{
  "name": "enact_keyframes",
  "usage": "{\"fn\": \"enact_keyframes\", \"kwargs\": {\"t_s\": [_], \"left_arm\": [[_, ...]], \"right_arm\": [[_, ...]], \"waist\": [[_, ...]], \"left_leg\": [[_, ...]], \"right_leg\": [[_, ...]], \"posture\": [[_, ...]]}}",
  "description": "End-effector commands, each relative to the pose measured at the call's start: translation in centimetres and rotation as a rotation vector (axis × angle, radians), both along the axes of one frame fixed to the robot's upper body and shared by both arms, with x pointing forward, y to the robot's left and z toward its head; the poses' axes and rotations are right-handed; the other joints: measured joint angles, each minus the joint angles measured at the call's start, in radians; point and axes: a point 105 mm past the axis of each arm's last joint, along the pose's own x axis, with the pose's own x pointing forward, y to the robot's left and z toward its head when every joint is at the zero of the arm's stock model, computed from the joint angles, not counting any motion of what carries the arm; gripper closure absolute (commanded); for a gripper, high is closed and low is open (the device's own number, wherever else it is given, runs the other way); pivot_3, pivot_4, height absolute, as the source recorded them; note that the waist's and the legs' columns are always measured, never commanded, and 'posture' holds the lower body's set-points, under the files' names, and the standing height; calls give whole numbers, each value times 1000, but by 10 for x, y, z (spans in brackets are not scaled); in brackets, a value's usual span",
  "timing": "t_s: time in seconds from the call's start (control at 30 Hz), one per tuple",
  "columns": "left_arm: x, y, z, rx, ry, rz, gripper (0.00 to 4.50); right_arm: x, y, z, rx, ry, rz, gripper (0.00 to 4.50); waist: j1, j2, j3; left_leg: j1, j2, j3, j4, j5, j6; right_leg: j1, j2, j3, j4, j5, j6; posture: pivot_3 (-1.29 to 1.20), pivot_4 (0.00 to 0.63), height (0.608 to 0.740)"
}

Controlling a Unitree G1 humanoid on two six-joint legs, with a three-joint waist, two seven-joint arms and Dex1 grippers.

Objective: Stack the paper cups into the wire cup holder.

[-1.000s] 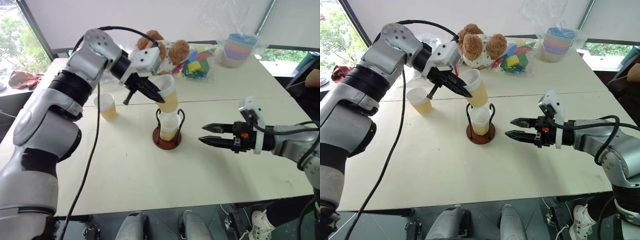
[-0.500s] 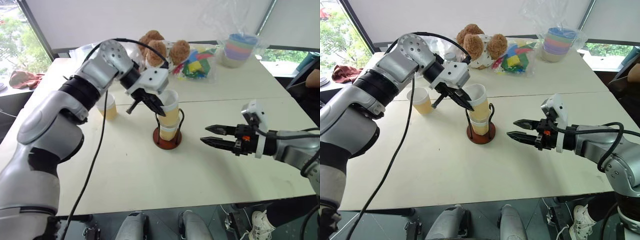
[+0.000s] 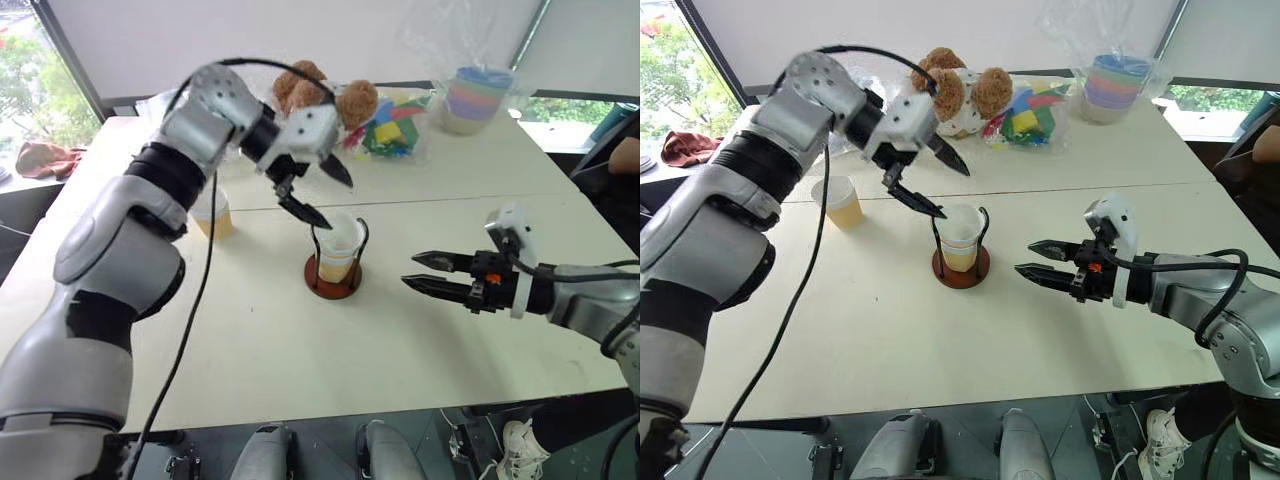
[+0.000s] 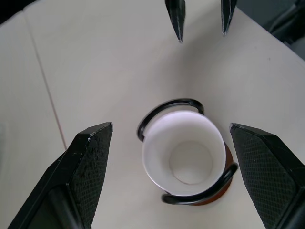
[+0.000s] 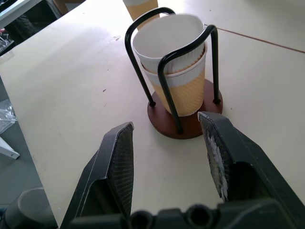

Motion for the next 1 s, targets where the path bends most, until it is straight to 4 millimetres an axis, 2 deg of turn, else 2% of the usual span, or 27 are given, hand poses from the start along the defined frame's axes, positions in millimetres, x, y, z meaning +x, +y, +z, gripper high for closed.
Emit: {"fn": "enact_keyframes", "kwargs": {"t_s": [0.03, 0.13, 0.23, 0.27, 0.4, 0.43, 0.47, 0.67, 1.0], "left_arm": [[-4, 10, 32, -65, -61, 23, 506], [3, 39, 39, -53, -111, 123, 506], [21, 101, 32, -31, -161, 386, 506], [25, 115, 29, -27, -172, 446, 506], [25, 173, 5, -27, -135, 650, 506], [24, 182, -1, -29, -121, 683, 242], [23, 186, -3, -30, -115, 700, 1], [21, 212, -30, 12, -132, 782, 1], [34, 205, -56, 55, -179, 764, 1]], "right_arm": [[1, 5, 17, 13, -68, 38, 2163], [-4, 10, 36, 47, -116, 90, 2163], [-20, 30, 64, 83, -182, 234, 2163], [-23, 34, 69, 88, -192, 262, 2163], [-24, 48, 73, 68, -209, 330, 2163], [-22, 49, 71, 68, -202, 332, 2163], [-20, 49, 69, 69, -197, 332, 2163], [-14, 47, 61, 62, -171, 324, 2163], [-10, 39, 55, 48, -156, 277, 2163]], "waist": [[0, 0, 0], [-3, 0, 0], [-9, 2, 1], [-16, 2, 1], [-21, 1, 0], [-20, 1, 0], [-16, 0, 1], [5, -2, 0], [1, -3, 0]], "left_leg": [[0, 0, 0, 0, 0, 0], [0, 0, 0, 0, 0, 0], [0, 0, 0, -1, 0, 0], [0, 0, 1, -1, 0, 0], [1, 2, 0, -2, 0, 0], [1, 2, 0, -2, 0, 0], [1, 2, 0, -1, 0, 0], [-1, -2, 0, 1, 0, 0], [0, -2, 1, 0, 0, 0]], "right_leg": [[0, 0, 0, 0, 0, 0], [0, 0, 0, 0, 0, 0], [0, 1, 0, 0, 0, 0], [-1, 1, 1, 0, 0, 0], [-1, 1, 0, 1, 0, 0], [-1, 1, 0, 1, 0, 0], [-1, 1, 0, 1, 0, 0], [1, -2, 0, 1, 0, 1], [1, -3, -1, 1, 2, 3]], "posture": [[0, 150, 740], [0, 150, 740], [0, 150, 740], [0, 150, 740], [0, 150, 740], [0, 150, 740], [0, 150, 740], [0, 150, 740], [0, 150, 740]]}}
